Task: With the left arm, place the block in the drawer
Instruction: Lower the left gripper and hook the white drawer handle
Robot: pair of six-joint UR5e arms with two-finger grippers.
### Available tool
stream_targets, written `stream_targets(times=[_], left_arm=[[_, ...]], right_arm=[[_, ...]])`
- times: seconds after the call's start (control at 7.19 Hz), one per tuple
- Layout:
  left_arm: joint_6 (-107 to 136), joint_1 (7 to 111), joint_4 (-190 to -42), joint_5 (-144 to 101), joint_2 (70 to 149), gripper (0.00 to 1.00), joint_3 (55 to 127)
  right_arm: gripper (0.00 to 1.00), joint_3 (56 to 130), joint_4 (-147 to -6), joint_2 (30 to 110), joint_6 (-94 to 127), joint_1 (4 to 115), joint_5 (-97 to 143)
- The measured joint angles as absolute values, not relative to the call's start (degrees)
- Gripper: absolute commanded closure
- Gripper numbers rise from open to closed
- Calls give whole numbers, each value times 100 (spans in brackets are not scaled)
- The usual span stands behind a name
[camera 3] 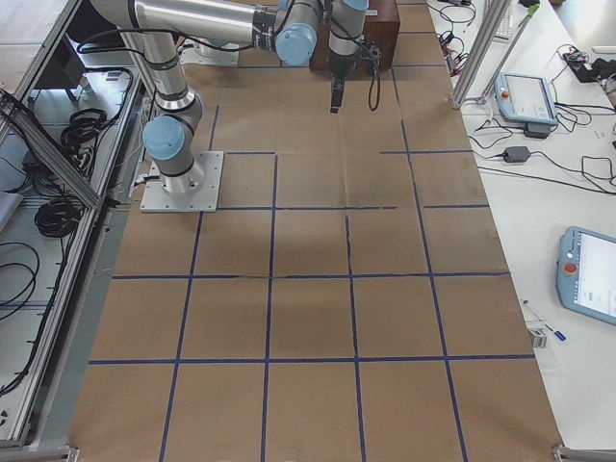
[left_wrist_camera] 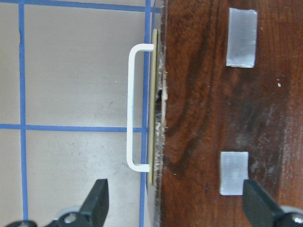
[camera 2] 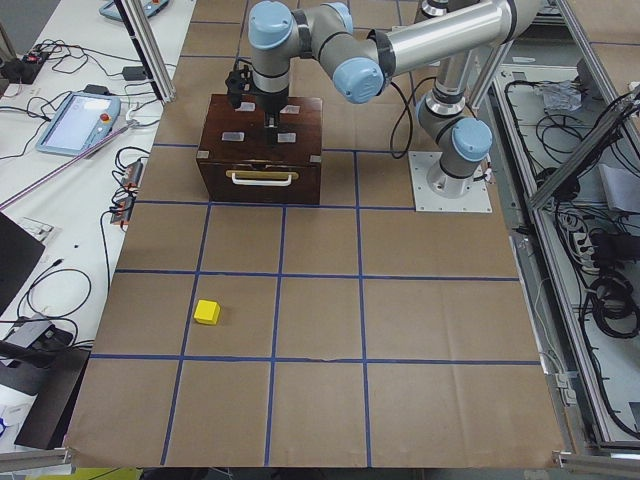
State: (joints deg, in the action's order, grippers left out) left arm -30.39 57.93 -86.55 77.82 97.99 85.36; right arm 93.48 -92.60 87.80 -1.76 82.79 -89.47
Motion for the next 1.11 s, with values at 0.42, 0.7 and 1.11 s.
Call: stream_targets(times=[0.42,0.7,1.11], left_arm=[[-3635,5368,-8707,7205,10088,1,8590],[-3734,5336,-8725,7064,10281,1,8621],[-3777,5327,-8742,7041,10561,1,8572]], right_arm=[[0,9351,-9261,8780,-176,8280,-8947],[0,9351,-9262,8780,-176,8279,-8947],[0,9349,-9259,8780,-176,8279,-8947]])
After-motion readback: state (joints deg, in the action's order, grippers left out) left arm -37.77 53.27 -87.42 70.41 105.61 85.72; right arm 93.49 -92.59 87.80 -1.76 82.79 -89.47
